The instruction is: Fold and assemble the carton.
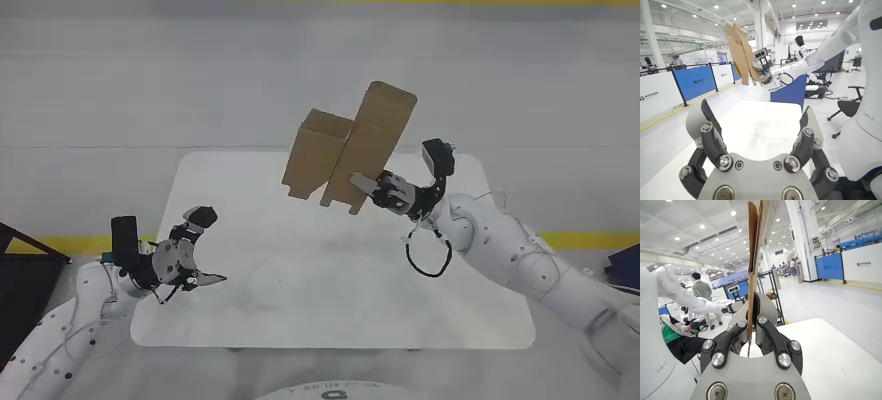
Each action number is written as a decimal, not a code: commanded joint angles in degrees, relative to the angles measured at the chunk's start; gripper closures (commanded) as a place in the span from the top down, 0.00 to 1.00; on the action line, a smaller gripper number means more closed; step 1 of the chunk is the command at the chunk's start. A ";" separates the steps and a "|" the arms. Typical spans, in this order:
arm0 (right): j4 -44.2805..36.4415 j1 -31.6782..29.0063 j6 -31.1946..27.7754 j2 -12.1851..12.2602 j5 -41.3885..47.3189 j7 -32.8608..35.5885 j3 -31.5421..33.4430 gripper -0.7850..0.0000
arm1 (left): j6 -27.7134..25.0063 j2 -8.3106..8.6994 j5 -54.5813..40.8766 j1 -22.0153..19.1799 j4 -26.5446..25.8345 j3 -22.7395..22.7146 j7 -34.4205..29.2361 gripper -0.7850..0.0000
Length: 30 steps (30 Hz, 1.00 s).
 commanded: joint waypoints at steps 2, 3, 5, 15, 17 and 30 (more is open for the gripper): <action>-0.48 0.29 0.22 -0.40 4.55 4.98 0.72 0.00 | 0.00 0.00 0.00 0.00 0.00 0.00 0.00 1.00; -0.57 0.18 0.23 -0.48 5.23 5.82 1.44 0.00 | 0.00 0.00 0.00 0.00 0.00 0.00 0.00 1.00; -0.66 0.01 0.25 -0.51 5.36 6.05 1.82 0.00 | 0.00 0.00 0.00 0.00 0.00 0.00 0.00 1.00; -0.66 0.01 0.25 -0.51 5.36 6.05 1.82 0.00 | 0.00 0.00 0.00 0.00 0.00 0.00 0.00 1.00; -0.66 0.01 0.25 -0.51 5.36 6.05 1.82 0.00 | 0.00 0.00 0.00 0.00 0.00 0.00 0.00 1.00; -2.16 -0.98 4.84 -0.97 6.25 14.16 3.04 0.00 | 7.12 -0.93 -7.16 -0.09 -3.54 -0.75 -10.10 1.00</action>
